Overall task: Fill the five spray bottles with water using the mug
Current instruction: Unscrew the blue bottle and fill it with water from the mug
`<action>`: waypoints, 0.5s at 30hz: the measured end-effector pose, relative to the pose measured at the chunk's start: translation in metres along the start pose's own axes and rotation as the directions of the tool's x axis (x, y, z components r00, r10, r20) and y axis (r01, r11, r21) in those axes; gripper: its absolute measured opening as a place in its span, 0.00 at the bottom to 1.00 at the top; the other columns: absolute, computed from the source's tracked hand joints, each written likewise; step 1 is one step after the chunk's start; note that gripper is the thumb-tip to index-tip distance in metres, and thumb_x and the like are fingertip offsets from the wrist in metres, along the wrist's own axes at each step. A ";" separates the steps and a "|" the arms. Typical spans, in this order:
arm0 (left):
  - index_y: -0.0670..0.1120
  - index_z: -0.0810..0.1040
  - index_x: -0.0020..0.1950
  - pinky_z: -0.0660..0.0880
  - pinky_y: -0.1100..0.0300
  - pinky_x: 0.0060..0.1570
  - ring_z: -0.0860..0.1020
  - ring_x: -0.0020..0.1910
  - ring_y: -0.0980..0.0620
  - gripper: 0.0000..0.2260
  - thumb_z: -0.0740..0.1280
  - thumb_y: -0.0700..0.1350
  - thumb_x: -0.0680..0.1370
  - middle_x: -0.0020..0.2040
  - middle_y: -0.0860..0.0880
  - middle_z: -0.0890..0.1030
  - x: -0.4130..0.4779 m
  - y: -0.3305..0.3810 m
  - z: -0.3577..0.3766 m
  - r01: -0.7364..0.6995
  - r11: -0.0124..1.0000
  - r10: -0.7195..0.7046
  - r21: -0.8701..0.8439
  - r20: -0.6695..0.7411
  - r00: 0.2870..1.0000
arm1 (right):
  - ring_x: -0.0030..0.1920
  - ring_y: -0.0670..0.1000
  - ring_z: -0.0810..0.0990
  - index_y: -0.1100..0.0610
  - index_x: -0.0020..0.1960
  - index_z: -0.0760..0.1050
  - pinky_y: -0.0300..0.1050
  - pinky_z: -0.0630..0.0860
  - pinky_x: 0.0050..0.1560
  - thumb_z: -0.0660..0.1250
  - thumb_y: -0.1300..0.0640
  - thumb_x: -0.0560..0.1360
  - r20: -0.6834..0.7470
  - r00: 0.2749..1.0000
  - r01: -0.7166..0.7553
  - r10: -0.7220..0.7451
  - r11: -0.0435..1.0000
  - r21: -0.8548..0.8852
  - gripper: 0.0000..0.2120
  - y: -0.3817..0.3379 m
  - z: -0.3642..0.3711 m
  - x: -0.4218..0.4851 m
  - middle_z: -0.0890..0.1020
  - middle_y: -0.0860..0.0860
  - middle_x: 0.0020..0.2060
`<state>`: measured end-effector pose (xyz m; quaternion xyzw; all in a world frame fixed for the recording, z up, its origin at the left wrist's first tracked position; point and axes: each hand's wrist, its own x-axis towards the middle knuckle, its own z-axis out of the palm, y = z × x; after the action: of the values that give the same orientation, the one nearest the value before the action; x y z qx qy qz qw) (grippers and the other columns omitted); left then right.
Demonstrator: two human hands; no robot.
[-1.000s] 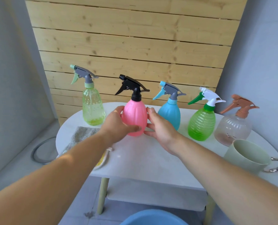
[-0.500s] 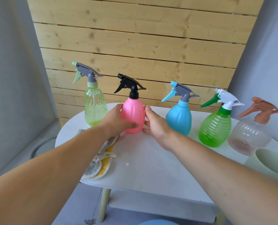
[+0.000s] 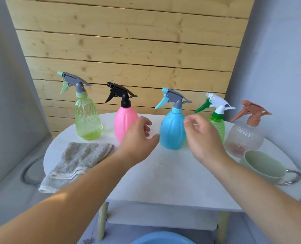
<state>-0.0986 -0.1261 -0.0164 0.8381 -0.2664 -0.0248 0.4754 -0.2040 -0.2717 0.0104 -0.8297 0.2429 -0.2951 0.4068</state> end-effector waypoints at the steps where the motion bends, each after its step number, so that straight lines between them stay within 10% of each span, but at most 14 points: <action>1: 0.50 0.68 0.73 0.76 0.56 0.56 0.77 0.63 0.49 0.25 0.73 0.48 0.79 0.64 0.50 0.75 0.004 0.004 0.007 0.031 0.999 -0.029 -0.025 0.096 0.995 | 0.61 0.49 0.77 0.51 0.65 0.75 0.44 0.74 0.57 0.58 0.47 0.81 0.034 0.999 -0.016 0.017 1.000 -0.024 0.16 0.001 0.000 0.006 0.81 0.49 0.60; 4: 0.53 0.55 0.84 0.75 0.51 0.66 0.70 0.75 0.49 0.42 0.77 0.50 0.77 0.78 0.50 0.66 0.015 0.011 0.029 0.109 0.991 -0.087 -0.078 0.241 0.967 | 0.69 0.49 0.72 0.49 0.74 0.67 0.48 0.68 0.68 0.57 0.45 0.82 0.153 0.986 -0.069 0.064 0.997 0.033 0.22 0.002 0.003 0.017 0.75 0.49 0.69; 9: 0.52 0.63 0.79 0.78 0.51 0.61 0.76 0.65 0.48 0.40 0.80 0.52 0.72 0.68 0.49 0.73 0.023 0.012 0.049 0.052 0.999 -0.051 -0.008 0.132 0.990 | 0.69 0.47 0.71 0.50 0.74 0.67 0.44 0.67 0.66 0.58 0.45 0.82 0.215 0.974 -0.103 0.077 0.988 0.112 0.23 0.001 0.000 0.015 0.74 0.47 0.69; 15: 0.55 0.64 0.79 0.69 0.61 0.61 0.73 0.64 0.50 0.39 0.79 0.54 0.73 0.64 0.51 0.67 -0.026 0.019 0.050 -0.126 0.992 0.126 0.015 -0.027 0.992 | 0.48 0.44 0.81 0.47 0.60 0.75 0.39 0.76 0.45 0.63 0.46 0.79 0.162 0.986 -0.071 0.039 0.978 0.196 0.11 -0.009 -0.027 -0.014 0.82 0.44 0.48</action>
<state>-0.1436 -0.1610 -0.0334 0.8229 -0.3123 0.0188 0.4742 -0.2311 -0.2720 0.0273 -0.7979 0.2020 -0.2405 0.5146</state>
